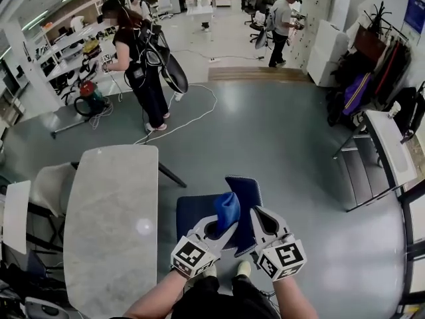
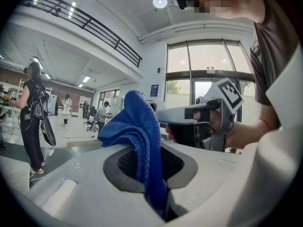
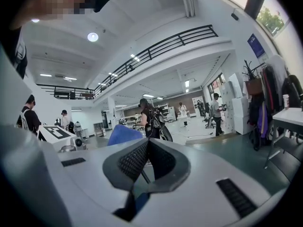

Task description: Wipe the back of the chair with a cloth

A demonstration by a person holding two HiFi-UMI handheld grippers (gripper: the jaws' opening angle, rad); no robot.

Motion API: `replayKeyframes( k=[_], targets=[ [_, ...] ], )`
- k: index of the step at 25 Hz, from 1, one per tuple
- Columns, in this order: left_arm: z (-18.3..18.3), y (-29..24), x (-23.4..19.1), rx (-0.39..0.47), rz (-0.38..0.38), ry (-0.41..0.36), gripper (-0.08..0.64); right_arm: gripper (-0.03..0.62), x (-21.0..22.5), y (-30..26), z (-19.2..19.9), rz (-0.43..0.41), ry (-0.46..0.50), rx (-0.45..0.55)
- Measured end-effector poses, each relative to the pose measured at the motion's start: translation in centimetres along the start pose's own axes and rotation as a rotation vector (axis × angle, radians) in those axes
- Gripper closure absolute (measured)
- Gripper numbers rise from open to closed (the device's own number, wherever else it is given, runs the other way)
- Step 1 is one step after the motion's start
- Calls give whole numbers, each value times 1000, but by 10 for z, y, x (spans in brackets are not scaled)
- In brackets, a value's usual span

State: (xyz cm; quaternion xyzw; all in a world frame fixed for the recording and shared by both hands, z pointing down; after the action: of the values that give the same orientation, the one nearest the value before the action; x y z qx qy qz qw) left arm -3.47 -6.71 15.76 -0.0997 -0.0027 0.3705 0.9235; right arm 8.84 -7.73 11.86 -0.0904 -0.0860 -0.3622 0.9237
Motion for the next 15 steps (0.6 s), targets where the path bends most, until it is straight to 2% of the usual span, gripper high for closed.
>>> replayKeyframes(
  k=[8, 15],
  targets=[
    [-48, 12, 8, 55, -48, 6, 505, 578, -9, 6, -39, -62, 37, 26],
    [-62, 14, 6, 79, -70, -6, 505, 578, -13, -1, -57, -101, 73, 43]
  ],
)
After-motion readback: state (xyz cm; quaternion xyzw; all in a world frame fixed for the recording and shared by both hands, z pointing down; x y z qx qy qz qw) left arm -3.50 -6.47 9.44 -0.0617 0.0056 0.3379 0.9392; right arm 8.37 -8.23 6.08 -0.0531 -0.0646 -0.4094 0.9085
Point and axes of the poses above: the fingertips, and each gripper's own axes: y backward along the fingers, x to its right, z out of its underside, the point moved 6 cm from there along y, backward along the fingers, and after that the axes turned 10 degrees about -z, right-handed, at the moved point
